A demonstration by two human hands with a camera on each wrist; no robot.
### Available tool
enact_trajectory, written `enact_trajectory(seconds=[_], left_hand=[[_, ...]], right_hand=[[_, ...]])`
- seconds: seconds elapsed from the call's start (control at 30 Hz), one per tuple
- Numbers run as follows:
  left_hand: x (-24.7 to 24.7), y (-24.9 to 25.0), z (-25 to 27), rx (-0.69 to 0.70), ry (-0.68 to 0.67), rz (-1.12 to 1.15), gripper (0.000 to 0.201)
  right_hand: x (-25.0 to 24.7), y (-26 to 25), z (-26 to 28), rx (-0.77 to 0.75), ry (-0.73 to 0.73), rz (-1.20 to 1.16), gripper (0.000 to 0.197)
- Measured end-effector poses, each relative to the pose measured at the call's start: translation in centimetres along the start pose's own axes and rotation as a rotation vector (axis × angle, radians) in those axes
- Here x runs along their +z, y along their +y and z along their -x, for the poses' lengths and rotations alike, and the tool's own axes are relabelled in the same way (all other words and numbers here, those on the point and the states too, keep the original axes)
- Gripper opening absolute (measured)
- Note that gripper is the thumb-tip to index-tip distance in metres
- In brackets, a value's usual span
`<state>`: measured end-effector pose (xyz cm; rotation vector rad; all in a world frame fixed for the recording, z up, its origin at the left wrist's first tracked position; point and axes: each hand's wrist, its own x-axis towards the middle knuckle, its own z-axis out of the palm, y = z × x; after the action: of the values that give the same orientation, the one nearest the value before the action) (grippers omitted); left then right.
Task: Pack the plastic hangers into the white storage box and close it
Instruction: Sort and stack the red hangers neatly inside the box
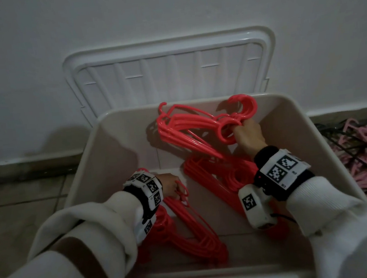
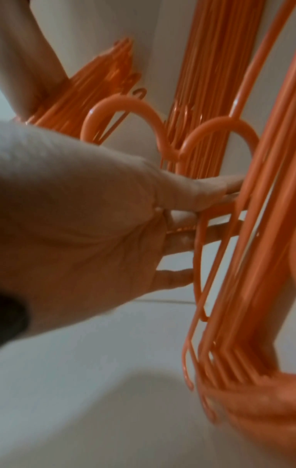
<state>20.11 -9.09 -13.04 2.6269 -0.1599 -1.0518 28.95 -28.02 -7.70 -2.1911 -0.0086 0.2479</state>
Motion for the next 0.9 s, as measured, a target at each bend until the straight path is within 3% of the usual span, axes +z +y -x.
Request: enact_trajectory(seconds=[0.2,0.37,0.57,0.63,0.67,0.73,0.8,0.87,0.9], left_hand=[[0.3,0.0,-0.2,-0.021,0.005,0.019,0.033],[-0.8,-0.1,-0.1,-0.007,0.179,0.145,0.031],[-2.0,0.1,0.2,0.041,0.368,0.447,0.017],[-2.6,0.6,0.7,0.045,0.400,0.514,0.024],[-2.9,0.8,1.2,0.025,0.425,0.512,0.028],[-2.3,0.2,2.7,-0.088,0.423,0.292,0.039],[-2.2,-0.1,4.8,-0.155,0.467,0.071,0.050],[-2.8,0.2,5.6,0.035,0.513,0.048,0.050],[-3.3,0.5,5.4,0.182,0.481,0.198,0.043]], right_hand=[[-0.1,-0.8,-0.1,-0.065,-0.007,0.063,0.026],[-0.2,-0.9,-0.1,-0.115,0.002,0.093,0.026],[-1.8,-1.5,0.1,-0.174,0.074,-0.133,0.031],[-2.7,-1.9,0.5,-0.209,-0.019,-0.233,0.021],[-2.9,-1.8,0.5,-0.205,-0.106,-0.246,0.017],[-2.9,-1.4,0.7,-0.178,-0.257,-0.113,0.024],[-2.1,-0.9,0.9,-0.232,-0.311,0.042,0.029],[-1.3,-1.0,1.6,-0.319,-0.342,0.109,0.028],[-1.0,-1.1,1.8,-0.364,-0.352,0.128,0.029]])
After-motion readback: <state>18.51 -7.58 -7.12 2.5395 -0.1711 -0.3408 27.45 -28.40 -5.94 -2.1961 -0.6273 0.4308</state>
